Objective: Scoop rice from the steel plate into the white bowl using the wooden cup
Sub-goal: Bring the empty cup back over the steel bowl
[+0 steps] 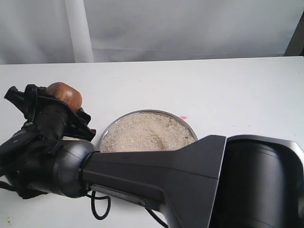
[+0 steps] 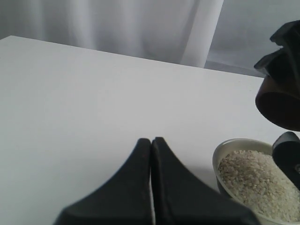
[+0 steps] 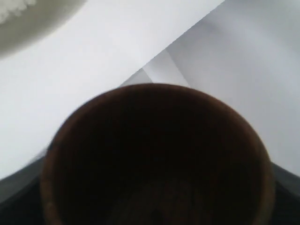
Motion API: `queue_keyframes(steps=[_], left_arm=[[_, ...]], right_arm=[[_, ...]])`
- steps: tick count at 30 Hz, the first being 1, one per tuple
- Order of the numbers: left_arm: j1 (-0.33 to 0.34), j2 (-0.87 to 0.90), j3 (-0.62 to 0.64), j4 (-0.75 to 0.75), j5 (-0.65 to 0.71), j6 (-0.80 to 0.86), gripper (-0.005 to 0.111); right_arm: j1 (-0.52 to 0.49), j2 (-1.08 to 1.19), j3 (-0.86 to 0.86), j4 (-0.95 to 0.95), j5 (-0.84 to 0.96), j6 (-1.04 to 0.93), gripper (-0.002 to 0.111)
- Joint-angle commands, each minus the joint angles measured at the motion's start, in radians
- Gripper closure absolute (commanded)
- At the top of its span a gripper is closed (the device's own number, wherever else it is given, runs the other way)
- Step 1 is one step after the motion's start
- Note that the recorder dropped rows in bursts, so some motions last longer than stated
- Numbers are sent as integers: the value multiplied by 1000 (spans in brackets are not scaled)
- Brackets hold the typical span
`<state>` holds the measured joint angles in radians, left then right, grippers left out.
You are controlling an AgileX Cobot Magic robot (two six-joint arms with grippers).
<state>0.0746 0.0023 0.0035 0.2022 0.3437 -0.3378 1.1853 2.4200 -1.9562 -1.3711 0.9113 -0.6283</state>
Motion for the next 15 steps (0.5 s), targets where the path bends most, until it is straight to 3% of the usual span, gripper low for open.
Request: queue_keyframes(steps=[1,6,15], left_arm=[[-5,-2,-4,-6,-6,-2,107],[-5,-2,-4,-6,-6,-2,107],[-5,-2,-4,-6,-6,-2,107]], right_arm=[[-26,-43,-6,189,8,116,108],[-70,-133,-6,419,17,251,108],[-162,-334,-6,662,127,247,108]])
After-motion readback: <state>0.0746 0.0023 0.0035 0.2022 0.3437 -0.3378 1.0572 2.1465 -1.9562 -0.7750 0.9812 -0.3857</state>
